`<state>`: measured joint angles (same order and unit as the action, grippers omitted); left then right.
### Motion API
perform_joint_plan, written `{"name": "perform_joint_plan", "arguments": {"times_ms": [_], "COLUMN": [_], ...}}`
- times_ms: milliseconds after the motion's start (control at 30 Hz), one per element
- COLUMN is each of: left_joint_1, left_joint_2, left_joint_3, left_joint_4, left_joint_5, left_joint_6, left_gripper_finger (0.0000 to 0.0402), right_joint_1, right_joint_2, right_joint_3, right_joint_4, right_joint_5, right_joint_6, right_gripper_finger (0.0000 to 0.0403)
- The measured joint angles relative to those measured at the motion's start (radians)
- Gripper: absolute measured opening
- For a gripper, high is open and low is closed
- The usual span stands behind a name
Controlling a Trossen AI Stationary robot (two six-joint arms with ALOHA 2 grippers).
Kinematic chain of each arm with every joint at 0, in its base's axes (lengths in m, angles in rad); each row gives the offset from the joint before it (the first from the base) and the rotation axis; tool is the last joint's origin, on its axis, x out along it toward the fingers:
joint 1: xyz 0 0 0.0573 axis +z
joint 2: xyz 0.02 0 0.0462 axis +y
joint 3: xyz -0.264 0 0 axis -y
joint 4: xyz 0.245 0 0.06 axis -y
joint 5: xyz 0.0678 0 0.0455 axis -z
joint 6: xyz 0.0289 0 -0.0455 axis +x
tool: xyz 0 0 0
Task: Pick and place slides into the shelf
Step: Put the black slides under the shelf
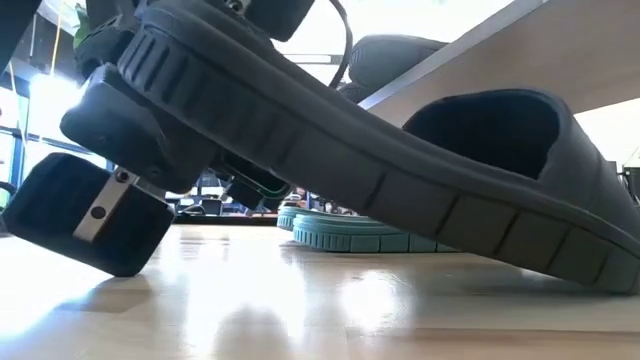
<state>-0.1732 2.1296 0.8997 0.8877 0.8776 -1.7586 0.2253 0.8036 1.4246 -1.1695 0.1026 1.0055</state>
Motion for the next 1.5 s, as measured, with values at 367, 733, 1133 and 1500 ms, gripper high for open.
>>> {"name": "perform_joint_plan", "arguments": {"times_ms": [367,733,1133,1500], "left_joint_1": [-0.004,-0.004,-0.004,-0.004], "left_joint_2": [0.001,-0.002,0.000,0.004], "left_joint_3": [0.077,0.078,0.078,0.122], "left_joint_4": [-0.158,-0.181,-0.178,-0.240], "left_joint_5": [-0.012,-0.062,-0.089,-0.131], "left_joint_6": [0.105,0.103,0.051,0.023], "left_gripper_finger": [0.0075,0.0078,0.0080,0.0087], "right_joint_1": [0.014,0.148,0.393,0.547], "right_joint_2": [-0.055,-0.157,-0.136,-0.086], "right_joint_3": [-0.144,-0.679,-0.776,-0.776], "right_joint_4": [-0.347,-0.010,0.143,0.174], "right_joint_5": [-0.206,-0.351,-0.123,0.082], "right_joint_6": [0.260,0.403,0.613,0.751], "right_gripper_finger": [0.0128,0.0128,0.0112,0.0047]}}
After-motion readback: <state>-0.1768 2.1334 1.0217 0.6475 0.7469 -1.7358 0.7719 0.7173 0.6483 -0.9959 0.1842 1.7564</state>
